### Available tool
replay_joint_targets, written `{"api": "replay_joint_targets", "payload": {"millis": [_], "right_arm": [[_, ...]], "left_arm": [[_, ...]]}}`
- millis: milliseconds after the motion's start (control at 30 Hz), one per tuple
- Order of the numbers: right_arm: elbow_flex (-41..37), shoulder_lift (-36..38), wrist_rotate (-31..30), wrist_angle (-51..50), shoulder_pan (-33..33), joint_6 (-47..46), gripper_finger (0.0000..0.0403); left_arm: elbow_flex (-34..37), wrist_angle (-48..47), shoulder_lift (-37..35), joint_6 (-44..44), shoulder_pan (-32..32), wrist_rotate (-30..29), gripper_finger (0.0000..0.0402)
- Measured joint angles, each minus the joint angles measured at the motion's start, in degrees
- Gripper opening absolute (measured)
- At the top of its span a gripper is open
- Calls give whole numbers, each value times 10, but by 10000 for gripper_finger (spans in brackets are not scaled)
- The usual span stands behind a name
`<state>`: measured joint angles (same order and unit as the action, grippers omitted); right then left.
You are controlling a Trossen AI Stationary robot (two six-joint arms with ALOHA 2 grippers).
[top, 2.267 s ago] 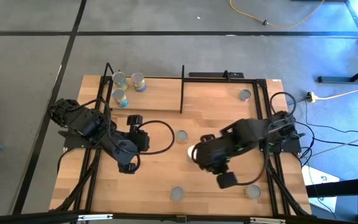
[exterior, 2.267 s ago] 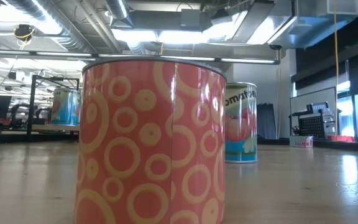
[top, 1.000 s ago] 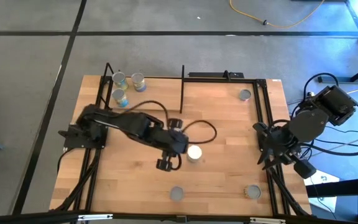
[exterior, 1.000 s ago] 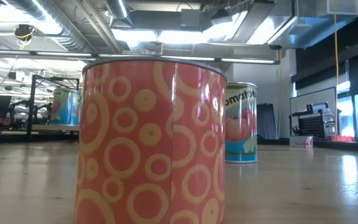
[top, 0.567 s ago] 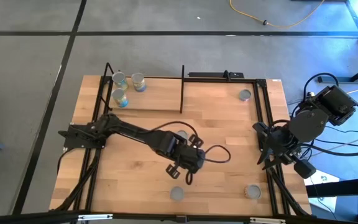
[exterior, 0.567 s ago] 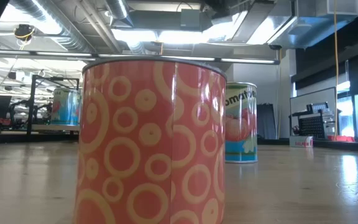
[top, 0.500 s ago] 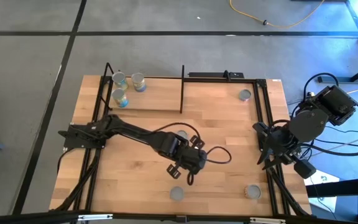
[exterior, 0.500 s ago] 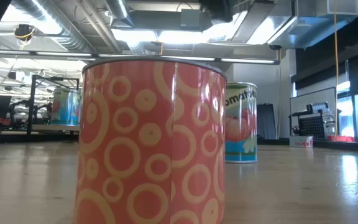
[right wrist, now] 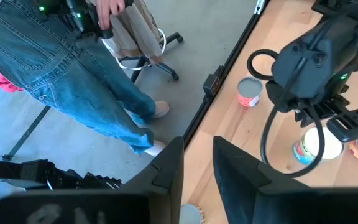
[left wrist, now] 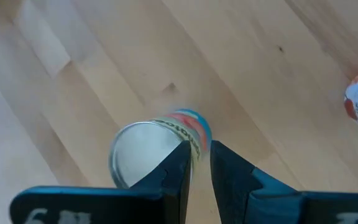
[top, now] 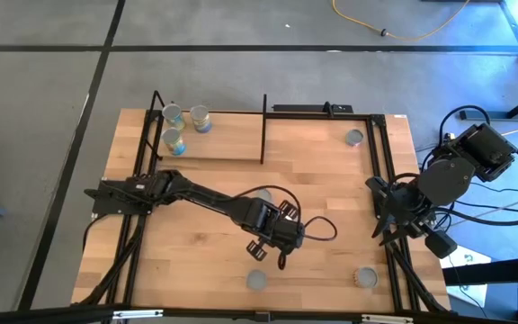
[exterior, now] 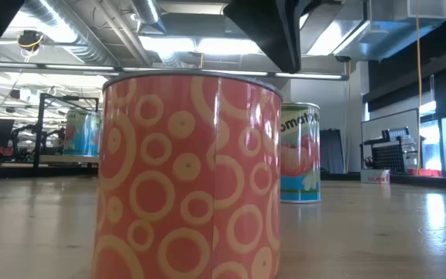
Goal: Pick and place cans onto a shelf
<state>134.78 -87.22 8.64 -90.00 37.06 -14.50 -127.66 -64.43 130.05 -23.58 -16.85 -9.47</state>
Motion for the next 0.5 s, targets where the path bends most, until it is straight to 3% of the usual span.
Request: {"api": "replay_joint_targets", "payload": {"millis": [267, 500], "right_arm": [[0, 0, 0, 0, 0, 0, 88], [0, 0, 0, 0, 0, 2, 88]], "left_arm": [[0, 1, -1, 73, 17, 2, 55], [0, 0, -1, 100, 25, 47, 55]]}}
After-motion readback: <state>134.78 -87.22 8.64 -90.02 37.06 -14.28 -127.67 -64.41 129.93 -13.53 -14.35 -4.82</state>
